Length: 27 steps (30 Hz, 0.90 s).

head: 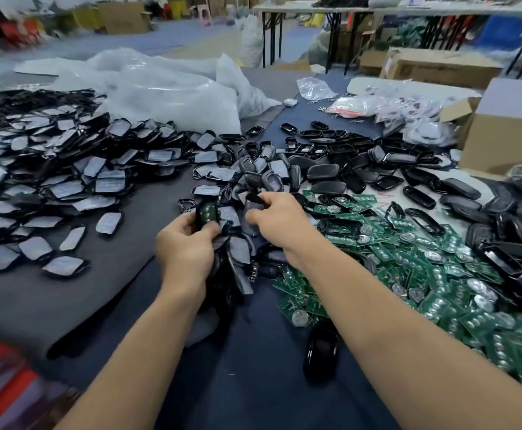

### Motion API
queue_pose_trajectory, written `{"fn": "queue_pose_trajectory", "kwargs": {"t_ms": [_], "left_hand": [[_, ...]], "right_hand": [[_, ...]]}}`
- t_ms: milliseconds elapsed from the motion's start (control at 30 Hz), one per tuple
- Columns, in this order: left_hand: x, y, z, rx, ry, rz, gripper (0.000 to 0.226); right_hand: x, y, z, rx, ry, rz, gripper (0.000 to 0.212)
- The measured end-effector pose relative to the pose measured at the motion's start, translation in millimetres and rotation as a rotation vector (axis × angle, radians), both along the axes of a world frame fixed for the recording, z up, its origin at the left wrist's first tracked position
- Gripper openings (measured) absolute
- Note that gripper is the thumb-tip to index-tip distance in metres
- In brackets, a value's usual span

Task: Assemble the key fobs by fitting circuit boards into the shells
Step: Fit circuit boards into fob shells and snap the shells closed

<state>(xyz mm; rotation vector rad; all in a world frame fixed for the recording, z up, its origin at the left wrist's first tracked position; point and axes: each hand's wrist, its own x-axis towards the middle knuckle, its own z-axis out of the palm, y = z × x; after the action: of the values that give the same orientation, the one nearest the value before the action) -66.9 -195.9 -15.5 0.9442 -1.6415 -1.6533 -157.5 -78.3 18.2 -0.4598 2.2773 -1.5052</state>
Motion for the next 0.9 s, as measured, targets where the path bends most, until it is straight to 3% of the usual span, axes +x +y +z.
{"fn": "queue_pose_trajectory", "kwargs": {"t_ms": [200, 333, 533, 633, 700, 800, 900], "left_hand": [[-38, 17, 1, -0.077, -0.082, -0.082, 0.005], [-52, 31, 7, -0.199, -0.099, -0.154, 0.03], [-53, 48, 46, -0.374, -0.141, -0.155, 0.029], [-62, 70, 65, -0.109, -0.035, -0.359, 0.013], [-70, 92, 64, -0.008, -0.037, -0.507, 0.022], [-74, 124, 50, -0.014, -0.015, -0.638, 0.009], [-75, 144, 33, -0.083, -0.006, -0.697, 0.02]], "right_hand": [[-8, 42, 6, -0.184, -0.056, -0.218, 0.008], [-7, 75, 12, -0.288, -0.067, -0.295, 0.006], [-5, 121, 12, -0.405, -0.172, -0.348, 0.014], [-4, 144, 13, -0.389, -0.149, -0.322, 0.005], [-5, 159, 14, -0.377, -0.132, -0.311, 0.006], [-7, 180, 10, -0.389, -0.141, -0.289, 0.01], [-5, 188, 4, -0.411, -0.124, -0.296, 0.009]]}}
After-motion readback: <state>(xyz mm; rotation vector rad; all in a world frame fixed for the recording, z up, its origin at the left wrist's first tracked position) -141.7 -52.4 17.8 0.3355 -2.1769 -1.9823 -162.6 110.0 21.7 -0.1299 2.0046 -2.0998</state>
